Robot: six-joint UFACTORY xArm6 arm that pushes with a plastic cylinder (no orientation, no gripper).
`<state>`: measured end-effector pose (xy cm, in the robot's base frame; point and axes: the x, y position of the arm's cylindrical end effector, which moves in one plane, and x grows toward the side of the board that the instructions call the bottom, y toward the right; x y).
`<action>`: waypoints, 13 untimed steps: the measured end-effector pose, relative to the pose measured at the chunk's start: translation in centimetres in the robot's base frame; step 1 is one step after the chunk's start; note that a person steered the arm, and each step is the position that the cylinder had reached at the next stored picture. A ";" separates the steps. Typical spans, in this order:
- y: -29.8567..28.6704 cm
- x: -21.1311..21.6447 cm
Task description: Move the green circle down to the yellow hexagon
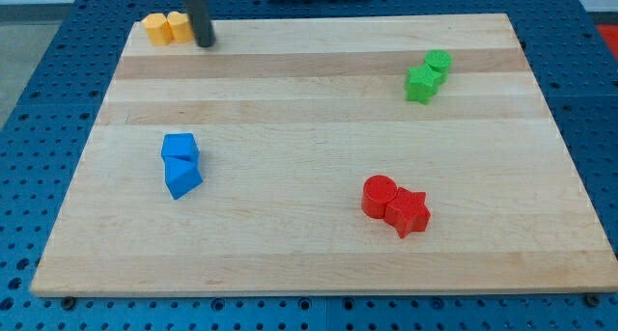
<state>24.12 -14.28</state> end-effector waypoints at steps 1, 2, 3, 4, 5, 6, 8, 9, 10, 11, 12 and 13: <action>10.4 -0.3; 20.6 -0.8; 30.9 -0.8; 40.7 -0.4; 43.8 5.0; 41.8 9.3; 34.7 7.2; 30.4 7.1; 27.4 7.5; 24.1 7.7; 19.5 7.7; 17.4 6.8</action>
<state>30.95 3.08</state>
